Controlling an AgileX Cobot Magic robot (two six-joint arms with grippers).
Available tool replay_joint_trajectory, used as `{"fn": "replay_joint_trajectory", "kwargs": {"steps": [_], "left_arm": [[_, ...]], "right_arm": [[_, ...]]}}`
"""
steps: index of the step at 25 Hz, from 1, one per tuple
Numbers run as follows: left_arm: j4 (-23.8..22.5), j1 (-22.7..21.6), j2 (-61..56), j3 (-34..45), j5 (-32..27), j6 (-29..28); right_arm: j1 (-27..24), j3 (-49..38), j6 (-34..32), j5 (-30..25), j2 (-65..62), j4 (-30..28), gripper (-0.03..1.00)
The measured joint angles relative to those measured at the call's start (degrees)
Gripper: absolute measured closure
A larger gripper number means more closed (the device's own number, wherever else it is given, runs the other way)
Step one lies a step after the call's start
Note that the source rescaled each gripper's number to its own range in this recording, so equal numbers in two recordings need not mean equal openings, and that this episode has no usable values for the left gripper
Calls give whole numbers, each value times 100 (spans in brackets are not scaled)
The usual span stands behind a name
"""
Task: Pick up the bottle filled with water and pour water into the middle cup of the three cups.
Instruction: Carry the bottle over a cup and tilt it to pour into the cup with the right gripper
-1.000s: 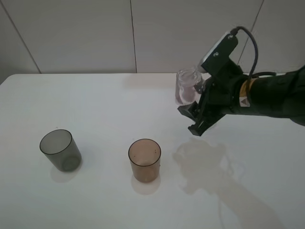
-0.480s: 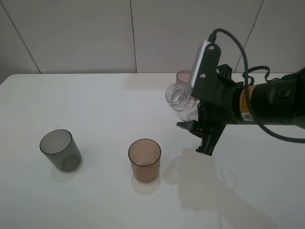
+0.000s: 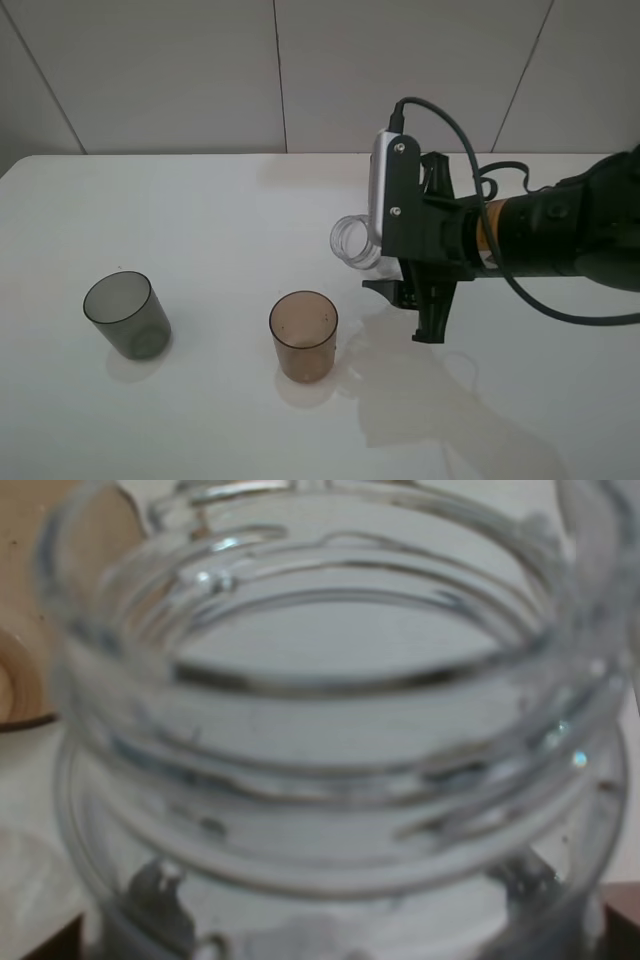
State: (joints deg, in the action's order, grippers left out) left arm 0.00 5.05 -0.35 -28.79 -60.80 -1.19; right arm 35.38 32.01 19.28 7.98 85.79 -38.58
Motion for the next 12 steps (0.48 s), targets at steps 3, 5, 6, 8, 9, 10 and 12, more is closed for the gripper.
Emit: {"fn": "replay_joint_trajectory", "kwargs": {"steps": [3,5,6,8,9,10,12], "left_arm": [[0,0,0,0,0,0],[0,0,0,0,0,0],[0,0,0,0,0,0],[0,0,0,0,0,0],[0,0,0,0,0,0],[0,0,0,0,0,0],[0,0,0,0,0,0]], "right_arm": [[0,0,814,194,52,787,97],[0,0,1355,406,148,1432,97],[0,0,1660,490,194,1700,97],[0,0,2271,696,323,2291,97],[0,0,2518,802,388,2546,97],[0,0,2773,887,435,2726,97],[0,0,3087,1061,526,3046,97]]}}
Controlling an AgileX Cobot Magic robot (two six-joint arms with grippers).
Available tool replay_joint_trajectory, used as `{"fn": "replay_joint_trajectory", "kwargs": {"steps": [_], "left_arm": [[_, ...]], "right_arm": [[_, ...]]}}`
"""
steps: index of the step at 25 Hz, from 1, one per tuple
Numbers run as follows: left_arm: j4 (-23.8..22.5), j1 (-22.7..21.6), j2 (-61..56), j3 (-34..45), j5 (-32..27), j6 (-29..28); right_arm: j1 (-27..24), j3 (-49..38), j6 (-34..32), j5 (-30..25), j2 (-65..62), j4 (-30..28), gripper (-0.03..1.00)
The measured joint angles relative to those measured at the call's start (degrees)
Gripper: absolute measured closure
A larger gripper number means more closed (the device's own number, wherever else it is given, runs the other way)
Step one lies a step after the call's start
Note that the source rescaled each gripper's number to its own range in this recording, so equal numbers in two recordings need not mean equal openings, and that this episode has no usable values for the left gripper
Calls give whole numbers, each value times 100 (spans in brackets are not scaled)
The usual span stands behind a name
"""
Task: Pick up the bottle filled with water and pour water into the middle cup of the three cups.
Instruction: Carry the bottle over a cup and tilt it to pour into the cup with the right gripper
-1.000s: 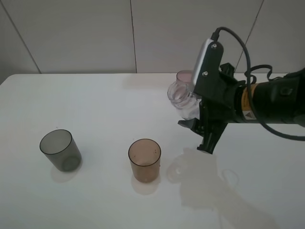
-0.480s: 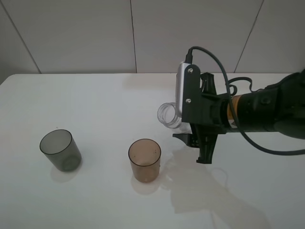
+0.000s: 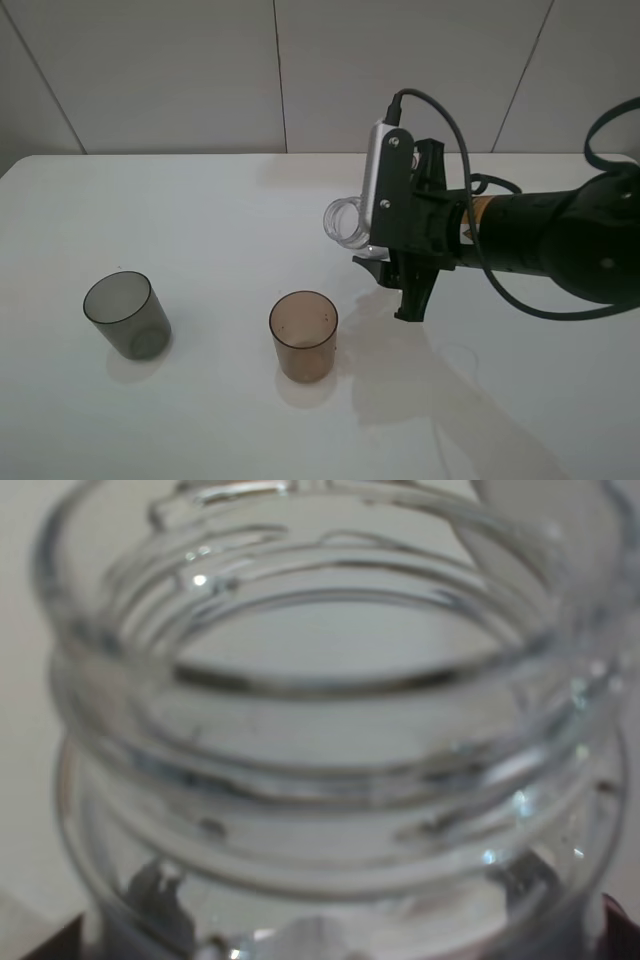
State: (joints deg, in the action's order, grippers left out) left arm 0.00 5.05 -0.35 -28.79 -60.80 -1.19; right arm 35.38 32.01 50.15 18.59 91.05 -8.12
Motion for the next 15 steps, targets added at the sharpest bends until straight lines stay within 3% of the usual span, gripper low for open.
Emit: {"fn": "replay_joint_trajectory", "kwargs": {"steps": [7,15], "left_arm": [[0,0,0,0,0,0],[0,0,0,0,0,0]], "right_arm": [[99,5,628,766,94,907,97],[837,5,3173,1348,420,2952,97]]}}
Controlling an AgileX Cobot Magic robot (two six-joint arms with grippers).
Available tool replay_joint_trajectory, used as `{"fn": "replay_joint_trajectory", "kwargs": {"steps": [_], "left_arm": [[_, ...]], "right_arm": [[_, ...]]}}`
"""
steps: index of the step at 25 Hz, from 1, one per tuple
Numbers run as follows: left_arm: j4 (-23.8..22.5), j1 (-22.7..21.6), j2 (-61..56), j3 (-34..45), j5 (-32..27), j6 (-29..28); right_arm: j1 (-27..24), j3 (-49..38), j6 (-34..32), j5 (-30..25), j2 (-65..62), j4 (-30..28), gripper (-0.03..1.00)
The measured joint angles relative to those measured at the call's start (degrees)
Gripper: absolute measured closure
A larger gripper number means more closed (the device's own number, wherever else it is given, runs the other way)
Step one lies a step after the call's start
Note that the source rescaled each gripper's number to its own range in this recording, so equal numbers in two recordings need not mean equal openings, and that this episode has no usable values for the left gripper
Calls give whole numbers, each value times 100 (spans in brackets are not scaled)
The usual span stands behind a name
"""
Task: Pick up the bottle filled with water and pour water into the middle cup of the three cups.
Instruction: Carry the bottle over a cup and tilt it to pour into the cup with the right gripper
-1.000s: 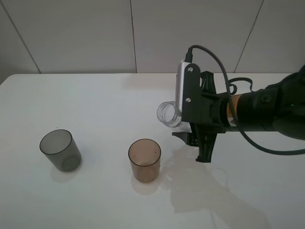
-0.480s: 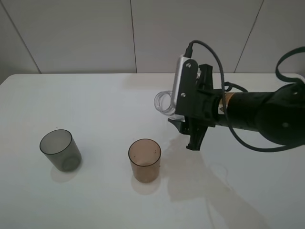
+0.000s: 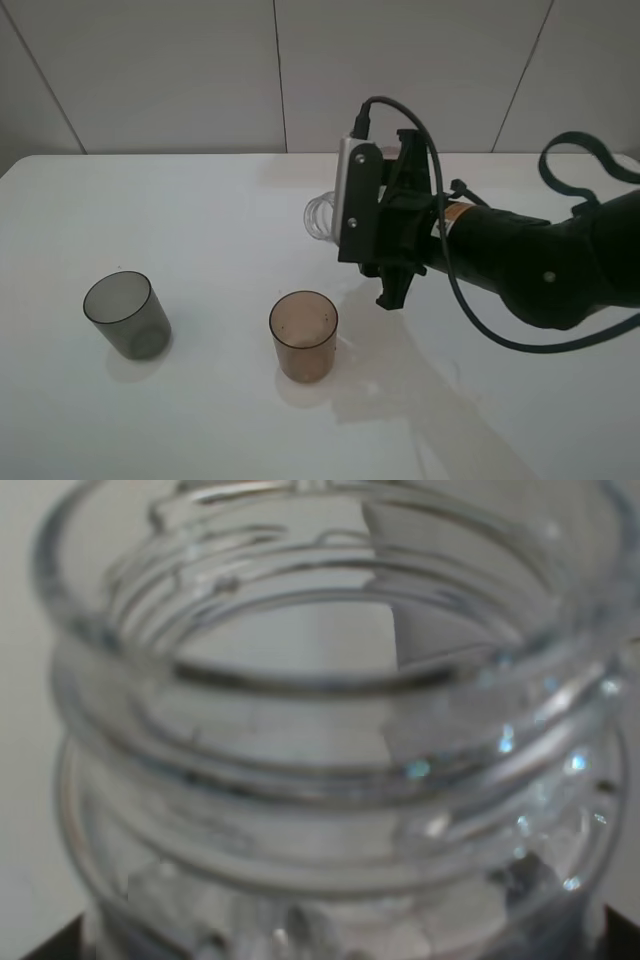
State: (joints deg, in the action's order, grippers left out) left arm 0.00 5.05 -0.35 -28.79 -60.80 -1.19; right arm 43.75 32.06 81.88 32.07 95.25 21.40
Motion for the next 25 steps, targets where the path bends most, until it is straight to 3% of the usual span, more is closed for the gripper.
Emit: {"fn": "replay_joint_trajectory", "kwargs": {"steps": [7,19,25], "left_arm": [[0,0,0,0,0,0],[0,0,0,0,0,0],[0,0,0,0,0,0]], "right_arm": [[349,0,289,76,7,424,97],[429,-458,761,453,7,400,97],[747,-458,962,608,7,461,97]]}}
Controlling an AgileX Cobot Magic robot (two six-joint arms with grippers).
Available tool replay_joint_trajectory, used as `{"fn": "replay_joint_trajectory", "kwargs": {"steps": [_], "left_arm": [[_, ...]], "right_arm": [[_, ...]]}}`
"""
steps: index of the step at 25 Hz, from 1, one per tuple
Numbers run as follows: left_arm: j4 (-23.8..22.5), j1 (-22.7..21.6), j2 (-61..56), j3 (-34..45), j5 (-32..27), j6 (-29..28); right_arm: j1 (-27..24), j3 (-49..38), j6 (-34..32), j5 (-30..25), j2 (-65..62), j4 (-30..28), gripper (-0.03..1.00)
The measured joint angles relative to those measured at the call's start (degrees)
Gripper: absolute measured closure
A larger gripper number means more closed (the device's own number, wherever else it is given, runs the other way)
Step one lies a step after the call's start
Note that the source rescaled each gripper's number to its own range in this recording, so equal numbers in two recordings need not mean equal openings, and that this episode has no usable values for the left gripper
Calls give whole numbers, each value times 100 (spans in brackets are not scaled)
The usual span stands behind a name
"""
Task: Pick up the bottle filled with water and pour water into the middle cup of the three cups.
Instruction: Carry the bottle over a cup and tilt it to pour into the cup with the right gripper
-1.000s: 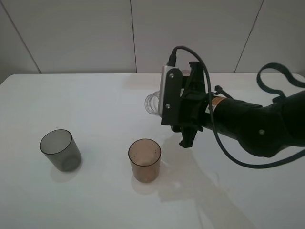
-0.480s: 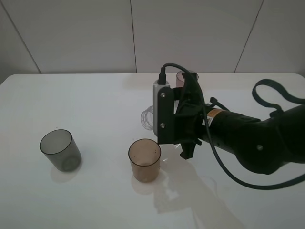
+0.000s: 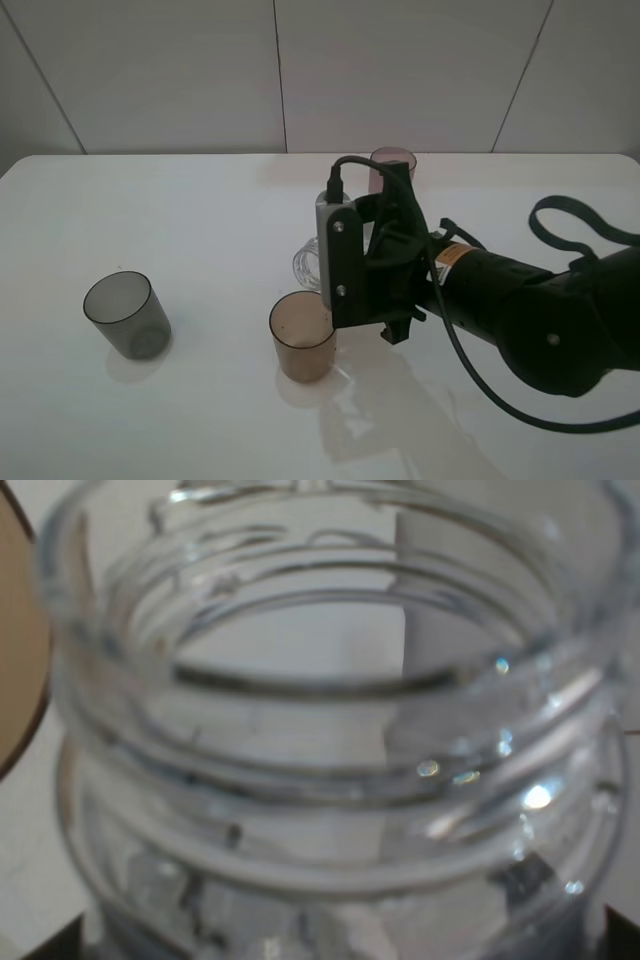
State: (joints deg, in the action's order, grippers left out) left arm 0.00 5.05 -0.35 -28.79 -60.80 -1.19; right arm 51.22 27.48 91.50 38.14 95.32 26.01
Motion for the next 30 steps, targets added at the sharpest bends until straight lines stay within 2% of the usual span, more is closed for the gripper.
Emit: {"fn": "replay_joint_trajectory", "kwargs": {"steps": [6,14,30], "left_arm": [[0,0,0,0,0,0],[0,0,0,0,0,0],[0,0,0,0,0,0]], "right_arm": [[15,0,51,31,7,70,97],[15,-12,56,527,411,94,97],[15,-12,551,705,435,94,97]]}}
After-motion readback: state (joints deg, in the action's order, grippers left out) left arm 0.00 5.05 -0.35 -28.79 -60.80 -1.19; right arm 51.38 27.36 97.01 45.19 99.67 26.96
